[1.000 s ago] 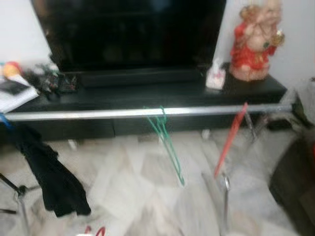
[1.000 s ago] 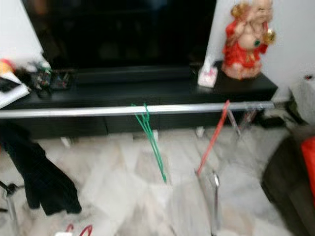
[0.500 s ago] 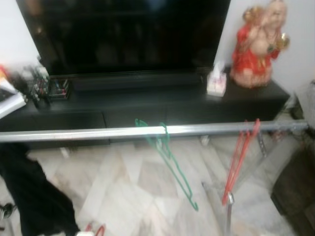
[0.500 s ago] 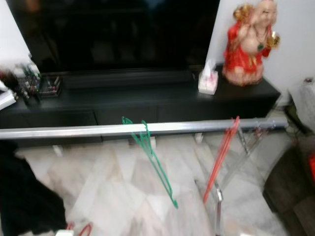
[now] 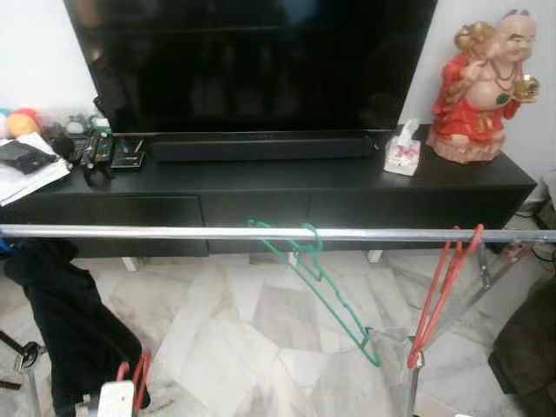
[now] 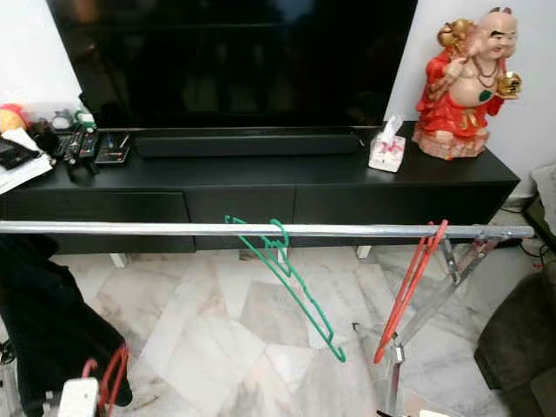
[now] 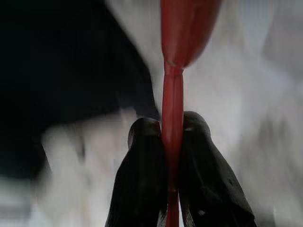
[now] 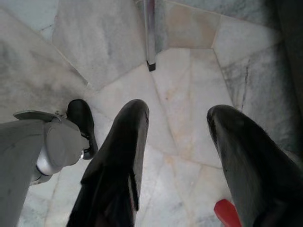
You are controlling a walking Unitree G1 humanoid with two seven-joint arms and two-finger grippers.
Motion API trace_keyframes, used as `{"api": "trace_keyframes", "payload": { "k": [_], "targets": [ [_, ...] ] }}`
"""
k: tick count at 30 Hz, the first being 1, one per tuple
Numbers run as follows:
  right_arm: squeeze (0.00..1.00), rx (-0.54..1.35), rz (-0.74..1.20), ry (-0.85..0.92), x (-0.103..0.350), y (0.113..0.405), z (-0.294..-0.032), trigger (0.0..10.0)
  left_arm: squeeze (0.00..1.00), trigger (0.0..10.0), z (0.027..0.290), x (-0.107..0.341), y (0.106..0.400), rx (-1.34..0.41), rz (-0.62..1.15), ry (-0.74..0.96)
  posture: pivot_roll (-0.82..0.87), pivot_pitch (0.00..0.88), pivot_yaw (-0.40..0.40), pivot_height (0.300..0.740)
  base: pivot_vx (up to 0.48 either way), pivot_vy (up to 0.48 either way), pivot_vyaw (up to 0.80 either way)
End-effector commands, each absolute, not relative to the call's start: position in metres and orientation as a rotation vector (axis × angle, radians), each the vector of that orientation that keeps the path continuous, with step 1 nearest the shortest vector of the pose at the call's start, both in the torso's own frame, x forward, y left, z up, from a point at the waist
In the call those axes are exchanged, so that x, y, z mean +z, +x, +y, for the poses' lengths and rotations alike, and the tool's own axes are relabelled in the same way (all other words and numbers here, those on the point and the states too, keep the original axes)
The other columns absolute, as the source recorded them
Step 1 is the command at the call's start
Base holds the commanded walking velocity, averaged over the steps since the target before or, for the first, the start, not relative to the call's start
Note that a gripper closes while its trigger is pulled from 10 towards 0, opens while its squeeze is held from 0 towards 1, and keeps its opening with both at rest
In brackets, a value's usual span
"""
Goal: Hang hanger
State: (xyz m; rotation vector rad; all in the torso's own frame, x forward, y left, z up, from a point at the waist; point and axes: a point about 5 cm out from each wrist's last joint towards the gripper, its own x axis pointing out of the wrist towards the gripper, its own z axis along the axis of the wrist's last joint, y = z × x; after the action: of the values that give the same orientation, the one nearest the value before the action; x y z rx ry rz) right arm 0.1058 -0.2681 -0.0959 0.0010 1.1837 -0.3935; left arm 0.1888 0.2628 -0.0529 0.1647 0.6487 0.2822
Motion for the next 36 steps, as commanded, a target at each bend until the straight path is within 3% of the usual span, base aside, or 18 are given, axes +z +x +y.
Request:
{"api": "trace_keyframes", "payload": {
  "k": [1,5,14,23,29,36],
  "targets": [
    [0.0,-0.398,1.181,-0.004,-0.095,0.105,-0.271,10.0,0.0,10.0,0.266,-0.033,0.211,0.26,0.511,0.197,-0.05,0.0,-0.042,0.74,0.0,0.0,0.0],
    [0.0,-0.399,1.18,-0.005,-0.095,0.106,-0.272,10.0,0.0,10.0,0.258,-0.002,0.234,0.149,0.289,0.259,-0.05,0.0,-0.041,0.74,0.0,0.0,0.0],
    [0.0,-0.398,1.179,-0.007,-0.095,0.106,-0.272,10.0,0.0,10.0,0.235,0.013,0.235,-0.035,0.183,0.267,-0.05,0.0,-0.039,0.74,0.0,0.0,0.0],
    [0.0,-0.397,1.177,-0.016,-0.094,0.107,-0.272,10.0,0.0,10.0,0.202,0.053,0.271,-0.208,0.023,0.279,-0.05,0.0,-0.04,0.74,0.0,0.0,0.0],
    [0.0,-0.399,1.176,-0.013,-0.094,0.107,-0.272,10.0,0.0,10.0,0.201,0.061,0.28,-0.188,0.024,0.242,-0.05,0.0,-0.039,0.74,0.0,0.0,0.0],
    [0.0,-0.399,1.175,-0.013,-0.094,0.107,-0.272,10.0,0.0,10.0,0.217,0.067,0.282,-0.074,0.01,0.178,-0.05,0.0,-0.043,0.74,0.0,0.0,0.0]
  ]
}}
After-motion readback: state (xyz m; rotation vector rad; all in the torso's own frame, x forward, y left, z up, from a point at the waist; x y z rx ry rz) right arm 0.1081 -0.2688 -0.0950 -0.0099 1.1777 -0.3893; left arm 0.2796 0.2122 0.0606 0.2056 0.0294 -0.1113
